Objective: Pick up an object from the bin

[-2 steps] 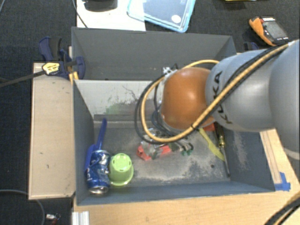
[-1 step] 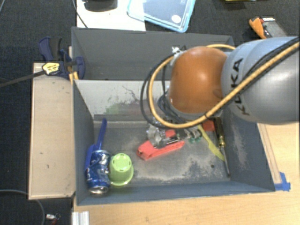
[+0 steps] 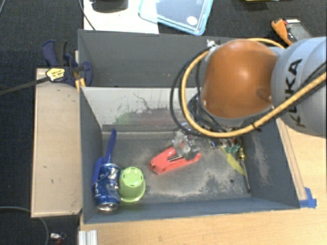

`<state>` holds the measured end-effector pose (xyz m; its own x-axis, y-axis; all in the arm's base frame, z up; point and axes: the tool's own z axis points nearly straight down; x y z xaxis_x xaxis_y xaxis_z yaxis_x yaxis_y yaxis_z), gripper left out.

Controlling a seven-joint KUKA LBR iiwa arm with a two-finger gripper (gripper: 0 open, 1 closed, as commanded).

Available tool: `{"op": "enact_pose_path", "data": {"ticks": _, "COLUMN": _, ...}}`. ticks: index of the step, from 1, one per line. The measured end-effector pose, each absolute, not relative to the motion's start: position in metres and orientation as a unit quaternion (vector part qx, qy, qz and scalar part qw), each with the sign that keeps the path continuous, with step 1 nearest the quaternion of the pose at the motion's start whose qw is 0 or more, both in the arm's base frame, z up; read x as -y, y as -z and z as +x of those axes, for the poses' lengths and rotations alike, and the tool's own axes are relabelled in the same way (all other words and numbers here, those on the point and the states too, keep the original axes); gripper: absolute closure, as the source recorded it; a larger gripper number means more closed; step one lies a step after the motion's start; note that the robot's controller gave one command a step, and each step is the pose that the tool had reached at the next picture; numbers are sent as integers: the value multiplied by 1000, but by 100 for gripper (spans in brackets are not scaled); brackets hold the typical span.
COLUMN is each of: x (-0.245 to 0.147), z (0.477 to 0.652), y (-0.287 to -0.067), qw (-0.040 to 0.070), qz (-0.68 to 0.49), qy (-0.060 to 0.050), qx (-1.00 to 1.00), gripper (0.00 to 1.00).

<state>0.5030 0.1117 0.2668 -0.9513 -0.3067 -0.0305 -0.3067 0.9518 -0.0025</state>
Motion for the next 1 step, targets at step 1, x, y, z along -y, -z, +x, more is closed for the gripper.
{"op": "enact_pose_path", "data": {"ticks": 1, "x": -143, "z": 509, "y": -243, "qw": 18, "qz": -229, "qy": 0, "qx": -973, "gripper": 100}}
